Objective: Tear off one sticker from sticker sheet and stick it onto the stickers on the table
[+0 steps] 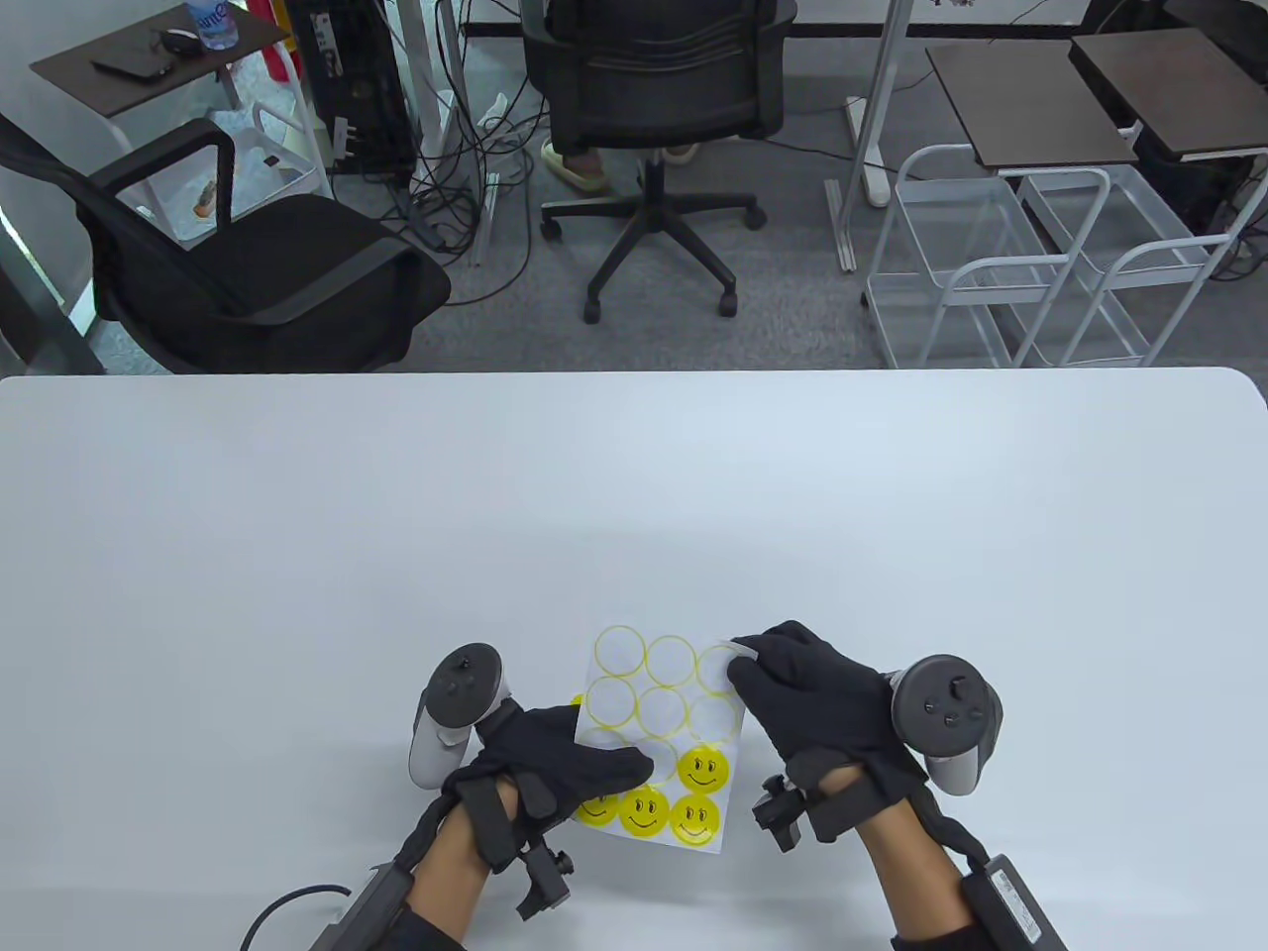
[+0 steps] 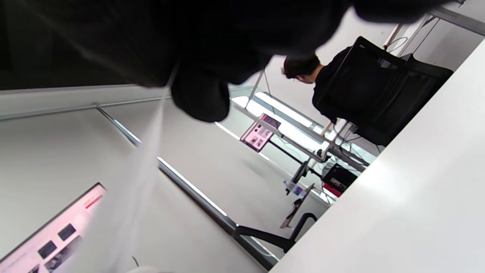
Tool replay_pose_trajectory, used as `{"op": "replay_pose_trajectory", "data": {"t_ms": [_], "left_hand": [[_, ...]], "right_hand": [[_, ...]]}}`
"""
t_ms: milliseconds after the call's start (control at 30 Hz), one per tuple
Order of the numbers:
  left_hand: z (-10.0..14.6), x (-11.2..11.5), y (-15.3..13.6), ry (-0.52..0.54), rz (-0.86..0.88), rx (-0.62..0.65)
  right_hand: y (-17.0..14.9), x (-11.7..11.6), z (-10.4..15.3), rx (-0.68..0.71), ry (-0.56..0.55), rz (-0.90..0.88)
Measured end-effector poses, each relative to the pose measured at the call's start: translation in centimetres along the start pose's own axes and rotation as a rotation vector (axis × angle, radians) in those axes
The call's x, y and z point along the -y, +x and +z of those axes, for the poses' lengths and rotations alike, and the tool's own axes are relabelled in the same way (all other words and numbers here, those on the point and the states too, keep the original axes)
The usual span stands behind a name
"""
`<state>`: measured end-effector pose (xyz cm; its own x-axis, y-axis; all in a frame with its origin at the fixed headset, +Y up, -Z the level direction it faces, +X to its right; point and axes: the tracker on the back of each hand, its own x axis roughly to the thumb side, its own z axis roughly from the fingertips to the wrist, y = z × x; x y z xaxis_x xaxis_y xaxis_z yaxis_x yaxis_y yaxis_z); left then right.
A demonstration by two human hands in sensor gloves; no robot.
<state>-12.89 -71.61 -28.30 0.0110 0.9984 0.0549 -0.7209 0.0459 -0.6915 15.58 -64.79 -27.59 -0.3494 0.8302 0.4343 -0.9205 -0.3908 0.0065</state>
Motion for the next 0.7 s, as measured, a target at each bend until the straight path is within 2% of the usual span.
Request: {"op": "replay_pose_trajectory", "data": {"t_ms": [133, 200, 267, 367, 433, 500, 600, 700], "left_hand": [[0.2, -0.3, 0.2, 0.060, 0.050, 0.038], [0.6, -0.9, 0.1, 0.143, 0.094, 0.049], [1.1, -1.7, 0.0, 0.229, 0.127, 0.059], [1.9, -2.7, -0.4, 0.353, 0.184, 0.055], [2.1, -3.0, -0.6, 0.411, 0.192, 0.043], [2.2, -3.1, -0.7, 0.411, 0.180, 0.039], [2.0, -2.8, -0.5, 0.401, 0.142, 0.034], [1.8, -2.5, -0.4, 0.395, 0.124, 0.033]], "right_hand": [[-0.1, -0.2, 0.1, -0.038, -0.033, 0.063], [0.2, 0.0, 0.3, -0.042, -0.088, 0.097], [1.1, 0.3, 0.6, -0.002, -0.158, 0.166], [3.4, 0.2, 1.1, 0.152, -0.219, 0.318], [4.6, -0.7, 1.4, 0.231, -0.181, 0.361], [5.7, -2.4, 1.5, 0.303, -0.071, 0.420], [6.6, -4.8, 1.8, 0.370, 0.002, 0.545], [7.0, -6.1, 1.7, 0.348, 0.018, 0.647]]}}
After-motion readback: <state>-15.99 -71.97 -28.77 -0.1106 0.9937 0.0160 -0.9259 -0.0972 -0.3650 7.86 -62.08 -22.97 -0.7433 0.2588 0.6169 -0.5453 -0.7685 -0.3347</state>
